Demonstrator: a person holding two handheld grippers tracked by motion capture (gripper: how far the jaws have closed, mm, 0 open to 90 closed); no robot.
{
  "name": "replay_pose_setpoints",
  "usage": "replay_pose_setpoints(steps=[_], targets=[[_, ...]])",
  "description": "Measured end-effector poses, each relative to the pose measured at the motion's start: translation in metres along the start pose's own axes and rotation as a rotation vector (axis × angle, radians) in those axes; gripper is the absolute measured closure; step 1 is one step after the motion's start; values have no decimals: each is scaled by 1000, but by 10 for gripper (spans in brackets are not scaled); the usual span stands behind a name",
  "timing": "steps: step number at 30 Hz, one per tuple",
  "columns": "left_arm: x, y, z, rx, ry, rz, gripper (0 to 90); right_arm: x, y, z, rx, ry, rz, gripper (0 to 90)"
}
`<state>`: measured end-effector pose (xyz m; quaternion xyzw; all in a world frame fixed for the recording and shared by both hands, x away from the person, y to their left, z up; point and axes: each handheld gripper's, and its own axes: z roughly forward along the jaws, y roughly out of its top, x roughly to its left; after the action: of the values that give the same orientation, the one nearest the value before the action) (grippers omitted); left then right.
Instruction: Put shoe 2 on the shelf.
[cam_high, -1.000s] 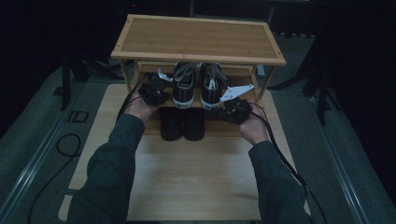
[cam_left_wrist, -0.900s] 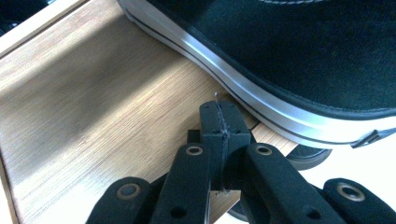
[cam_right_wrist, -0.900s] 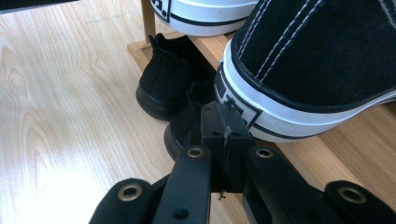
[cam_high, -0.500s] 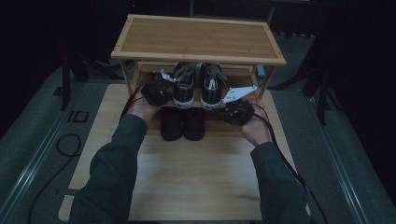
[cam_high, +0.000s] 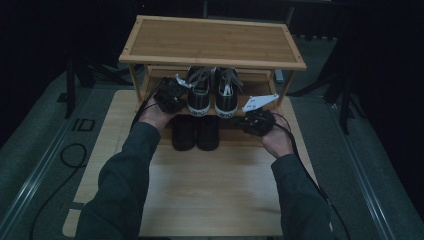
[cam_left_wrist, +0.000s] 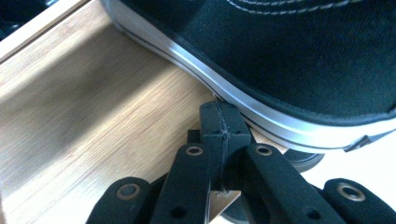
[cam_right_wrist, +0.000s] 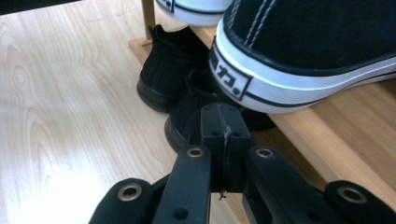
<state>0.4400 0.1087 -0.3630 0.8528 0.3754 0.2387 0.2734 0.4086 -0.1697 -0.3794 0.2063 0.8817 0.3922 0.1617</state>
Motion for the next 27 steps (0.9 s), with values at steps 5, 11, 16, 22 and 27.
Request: replay_pose_setpoints(steps=[5, 11, 16, 22, 27], targets=[[-2, 1, 1, -7, -2, 9, 900, -5, 0, -3, -5, -27, 14, 900], [1, -1, 1, -19, -23, -4, 900, -6, 2, -1, -19, -44, 39, 900], [3, -2, 1, -21, -37, -15, 900, -4, 4, 4, -24, -43, 36, 900], [4, -3, 1, -30, -36, -19, 900, -1, 8, 5, -16, -47, 21, 900], [6, -6, 1, -22, -13, -14, 900, -4, 1, 3, -13, -41, 33, 900]])
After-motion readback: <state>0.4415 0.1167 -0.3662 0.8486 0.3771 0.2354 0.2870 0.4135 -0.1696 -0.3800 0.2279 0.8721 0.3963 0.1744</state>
